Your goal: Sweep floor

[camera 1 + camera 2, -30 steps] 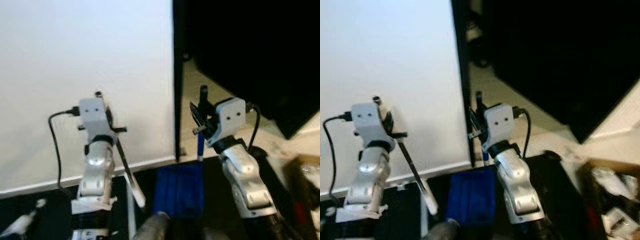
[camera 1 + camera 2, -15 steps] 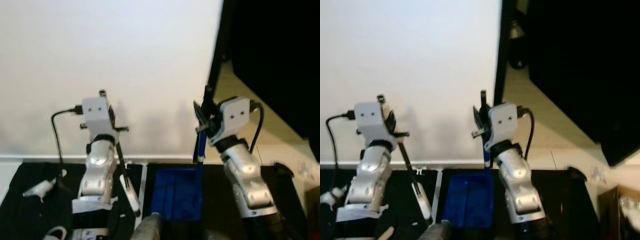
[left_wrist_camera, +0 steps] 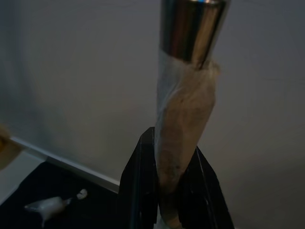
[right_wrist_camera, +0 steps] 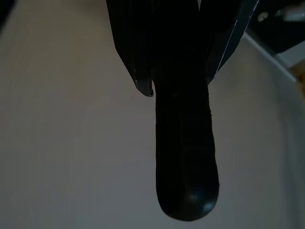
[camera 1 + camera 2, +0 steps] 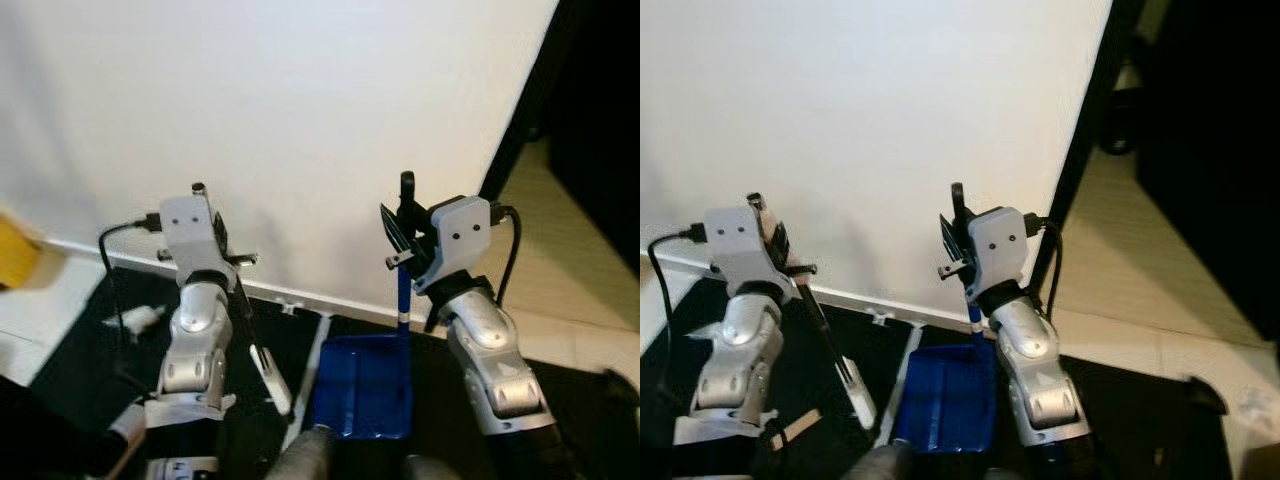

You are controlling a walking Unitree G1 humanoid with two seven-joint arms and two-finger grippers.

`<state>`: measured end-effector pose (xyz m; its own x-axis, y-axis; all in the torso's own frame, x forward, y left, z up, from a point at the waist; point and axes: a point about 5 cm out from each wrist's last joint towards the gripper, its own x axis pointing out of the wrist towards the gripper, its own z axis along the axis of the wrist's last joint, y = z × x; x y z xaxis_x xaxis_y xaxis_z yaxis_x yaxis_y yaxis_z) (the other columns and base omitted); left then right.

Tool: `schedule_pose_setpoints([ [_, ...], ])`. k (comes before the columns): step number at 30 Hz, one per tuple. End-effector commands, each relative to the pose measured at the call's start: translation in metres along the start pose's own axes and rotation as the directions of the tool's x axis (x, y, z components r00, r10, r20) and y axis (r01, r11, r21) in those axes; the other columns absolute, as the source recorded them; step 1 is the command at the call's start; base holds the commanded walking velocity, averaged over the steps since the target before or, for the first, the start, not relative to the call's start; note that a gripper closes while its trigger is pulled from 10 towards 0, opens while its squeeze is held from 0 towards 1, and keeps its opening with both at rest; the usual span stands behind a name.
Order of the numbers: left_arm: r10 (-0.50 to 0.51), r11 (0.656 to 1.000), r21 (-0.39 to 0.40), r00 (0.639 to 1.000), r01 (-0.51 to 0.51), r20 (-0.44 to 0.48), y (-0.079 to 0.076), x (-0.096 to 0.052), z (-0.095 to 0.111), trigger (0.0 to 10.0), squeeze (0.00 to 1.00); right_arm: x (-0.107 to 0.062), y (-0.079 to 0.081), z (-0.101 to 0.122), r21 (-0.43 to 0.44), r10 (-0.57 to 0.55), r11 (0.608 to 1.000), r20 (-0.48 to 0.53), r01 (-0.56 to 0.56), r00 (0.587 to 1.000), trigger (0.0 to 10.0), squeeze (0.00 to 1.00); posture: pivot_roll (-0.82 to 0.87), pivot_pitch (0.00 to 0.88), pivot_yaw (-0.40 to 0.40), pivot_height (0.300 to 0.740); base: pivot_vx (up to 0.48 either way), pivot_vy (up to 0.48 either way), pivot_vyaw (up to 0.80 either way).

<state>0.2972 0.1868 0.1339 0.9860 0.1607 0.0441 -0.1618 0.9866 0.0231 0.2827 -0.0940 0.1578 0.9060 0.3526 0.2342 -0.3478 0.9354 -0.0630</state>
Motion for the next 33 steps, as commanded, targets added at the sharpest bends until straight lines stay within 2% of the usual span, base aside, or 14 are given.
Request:
schedule_pose_setpoints([
  [1, 0.004, 1.000, 0.006, 1.000, -0.005, 0.021, 0.002, 0.001, 0.004, 10.0, 0.00, 0.001, 0.001, 0.001, 0.016, -0.008, 1.000, 0.007, 0.008, 1.000, 10.0, 0.00, 0.03, 0.054, 0.050, 0.740, 0.000, 0.000, -0.40],
  [13, 0.003, 1.000, 0.004, 1.000, -0.003, 0.019, 0.001, 0.001, 0.004, 10.0, 0.00, 0.001, -0.001, 0.000, 0.023, -0.026, 0.999, -0.001, 0.026, 1.000, 10.0, 0.00, 0.03, 0.058, 0.050, 0.740, 0.000, 0.000, -0.73],
  [21, 0.002, 1.000, 0.005, 1.000, -0.002, 0.018, 0.001, 0.001, 0.003, 10.0, 0.00, 0.001, -0.004, 0.000, -0.031, -0.038, 0.999, -0.003, 0.038, 0.999, 10.0, 0.00, 0.03, 0.059, 0.050, 0.740, 0.000, 0.000, 0.00],
  [26, -0.044, 0.999, -0.007, 0.999, 0.044, 0.003, -0.003, 0.000, 0.000, 10.0, 0.00, -0.002, -0.023, -0.007, -0.160, -0.065, 0.985, -0.019, 0.061, 0.998, 10.0, 0.00, 0.02, 0.063, 0.050, 0.740, 0.000, 0.000, 0.00],
  [27, -0.044, 0.999, -0.007, 0.999, 0.044, 0.003, -0.003, 0.000, 0.000, 10.0, 0.00, -0.002, -0.023, -0.007, -0.160, -0.065, 0.985, -0.019, 0.061, 0.998, 10.0, 0.00, 0.02, 0.063, 0.050, 0.740, 0.000, 0.000, 0.00],
  [28, -0.096, 0.995, -0.020, 0.995, 0.096, -0.009, -0.009, -0.001, -0.003, 10.0, 0.00, -0.004, -0.032, -0.013, -0.182, -0.075, 0.981, -0.038, 0.067, 0.996, 10.0, 0.00, 0.02, 0.070, 0.052, 0.740, 0.000, 0.000, 0.00],
  [29, -0.096, 0.995, -0.020, 0.995, 0.096, -0.009, -0.009, -0.001, -0.003, 10.0, 0.00, -0.004, -0.032, -0.013, -0.182, -0.075, 0.981, -0.038, 0.067, 0.996, 10.0, 0.00, 0.02, 0.070, 0.052, 0.740, 0.000, 0.000, 0.00],
  [31, -0.172, 0.985, -0.029, 0.985, 0.172, -0.009, -0.017, -0.002, -0.004, 10.0, 0.00, -0.006, -0.043, -0.020, -0.208, -0.092, 0.975, -0.057, 0.078, 0.994, 10.0, 0.00, 0.02, 0.073, 0.054, 0.740, 0.000, 0.000, 0.00],
  [33, -0.190, 0.982, -0.015, 0.982, 0.190, 0.008, -0.020, -0.003, -0.003, 10.0, 0.00, -0.006, -0.048, -0.023, -0.221, -0.104, 0.971, -0.063, 0.088, 0.993, 10.0, 0.00, 0.02, 0.081, 0.056, 0.740, 0.000, 0.000, 0.00],
])
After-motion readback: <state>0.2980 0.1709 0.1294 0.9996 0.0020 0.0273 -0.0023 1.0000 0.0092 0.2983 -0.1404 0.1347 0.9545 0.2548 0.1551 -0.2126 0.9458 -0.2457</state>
